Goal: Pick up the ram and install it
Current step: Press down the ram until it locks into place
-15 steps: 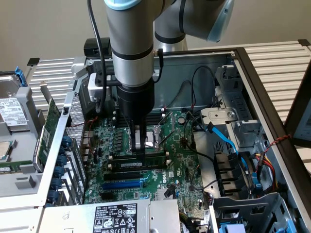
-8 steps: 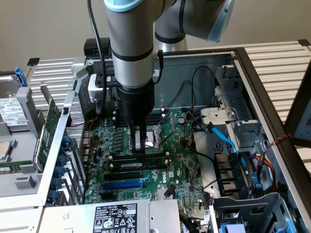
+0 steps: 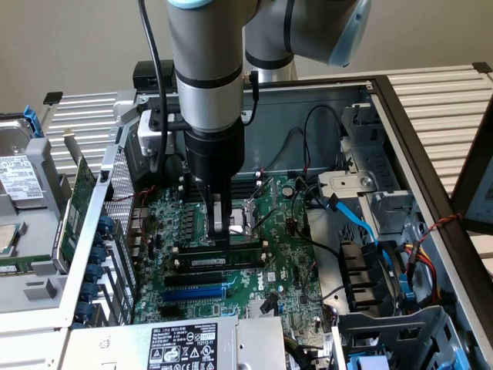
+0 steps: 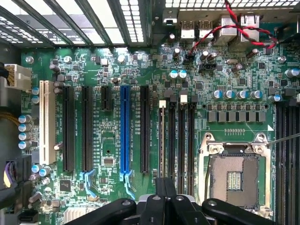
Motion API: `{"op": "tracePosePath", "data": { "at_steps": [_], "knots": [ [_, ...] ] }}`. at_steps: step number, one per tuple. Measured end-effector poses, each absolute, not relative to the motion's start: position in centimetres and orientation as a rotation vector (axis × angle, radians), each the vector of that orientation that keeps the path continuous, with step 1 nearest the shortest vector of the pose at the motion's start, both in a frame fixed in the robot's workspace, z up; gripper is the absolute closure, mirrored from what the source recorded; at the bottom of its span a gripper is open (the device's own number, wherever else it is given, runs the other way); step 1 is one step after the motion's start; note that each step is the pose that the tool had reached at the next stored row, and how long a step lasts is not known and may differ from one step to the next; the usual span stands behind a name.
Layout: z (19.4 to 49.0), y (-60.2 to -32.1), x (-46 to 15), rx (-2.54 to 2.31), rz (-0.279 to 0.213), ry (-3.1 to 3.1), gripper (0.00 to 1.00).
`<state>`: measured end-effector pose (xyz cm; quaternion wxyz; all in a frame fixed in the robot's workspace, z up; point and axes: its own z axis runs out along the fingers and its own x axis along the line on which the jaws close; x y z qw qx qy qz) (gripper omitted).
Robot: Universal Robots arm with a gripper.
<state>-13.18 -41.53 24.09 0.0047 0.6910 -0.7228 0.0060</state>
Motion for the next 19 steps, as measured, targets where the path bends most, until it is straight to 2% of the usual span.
{"op": "tracePosePath", "data": {
  "at_steps": [5,19],
  "knots": [
    [25.25,-41.58,-13.17,2.166,0.016,-2.265,0.89],
    [25.26,-41.55,-13.15,2.102,0.014,-2.325,0.89]
  ]
}}
